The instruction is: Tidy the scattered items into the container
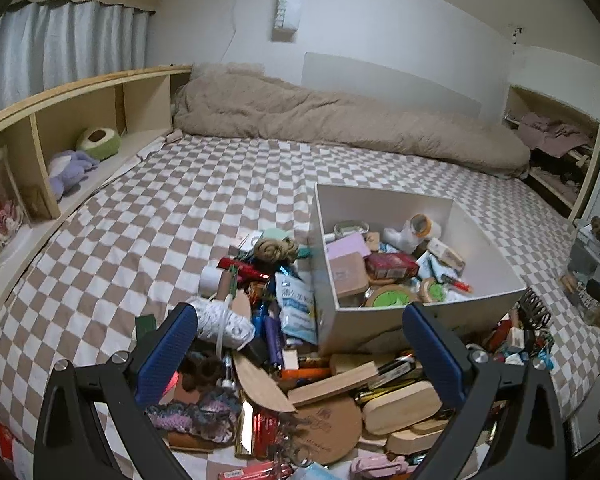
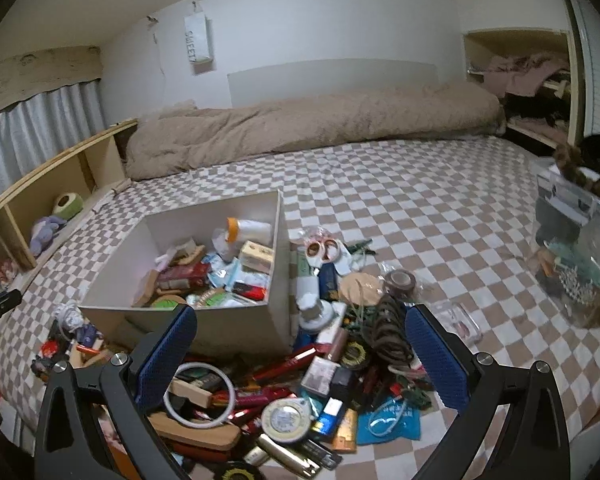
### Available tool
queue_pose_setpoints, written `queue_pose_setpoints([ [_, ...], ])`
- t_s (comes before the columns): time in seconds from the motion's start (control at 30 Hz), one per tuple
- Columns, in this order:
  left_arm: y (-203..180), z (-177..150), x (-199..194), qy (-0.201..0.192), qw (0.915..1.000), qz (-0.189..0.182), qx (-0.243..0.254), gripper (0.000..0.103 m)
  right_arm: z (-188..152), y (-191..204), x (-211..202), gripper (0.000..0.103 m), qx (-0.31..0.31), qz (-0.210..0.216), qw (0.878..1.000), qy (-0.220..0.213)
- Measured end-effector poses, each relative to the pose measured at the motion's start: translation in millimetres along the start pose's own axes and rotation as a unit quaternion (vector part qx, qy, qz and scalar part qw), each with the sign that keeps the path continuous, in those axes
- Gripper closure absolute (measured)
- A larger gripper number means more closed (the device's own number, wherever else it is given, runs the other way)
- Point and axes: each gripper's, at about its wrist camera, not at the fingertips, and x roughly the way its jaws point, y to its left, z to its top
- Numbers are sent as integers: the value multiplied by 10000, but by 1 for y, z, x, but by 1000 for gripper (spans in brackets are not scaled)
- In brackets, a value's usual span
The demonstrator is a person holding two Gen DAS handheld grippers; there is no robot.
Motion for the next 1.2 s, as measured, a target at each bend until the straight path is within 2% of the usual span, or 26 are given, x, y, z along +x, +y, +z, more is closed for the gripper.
queue_pose_setpoints([
  [0.1, -1, -6, 4, 37, 9999, 90, 69, 0, -12, -7, 7, 0, 12, -51, 9998, 165],
  [0.4, 1, -26, 15, 391, 9991, 38, 131, 0, -48, -14, 24, 0, -185, -196, 9976, 642],
  [0.57, 1, -39, 19, 531, 9985, 2, 152, 0, -58, -16, 30, 0, -167, -193, 9966, 780],
  [0.83, 2, -60, 35, 1003, 9948, 40, 162, 0, -65, -14, 41, 0, -124, -102, 9953, 955],
  [0.93, 0, -67, 44, 1210, 9923, 91, 252, 3, -67, -14, 43, 0, -23, 17, 9951, 986],
  [1.1, -8, -78, 54, 1497, 9876, 94, 472, 17, -69, -12, 47, 0, 30, 157, 9947, 1013],
  [1.2, -17, -84, 57, 1602, 9845, 132, 706, 30, -71, -10, 50, 0, 46, 280, 9943, 1025],
])
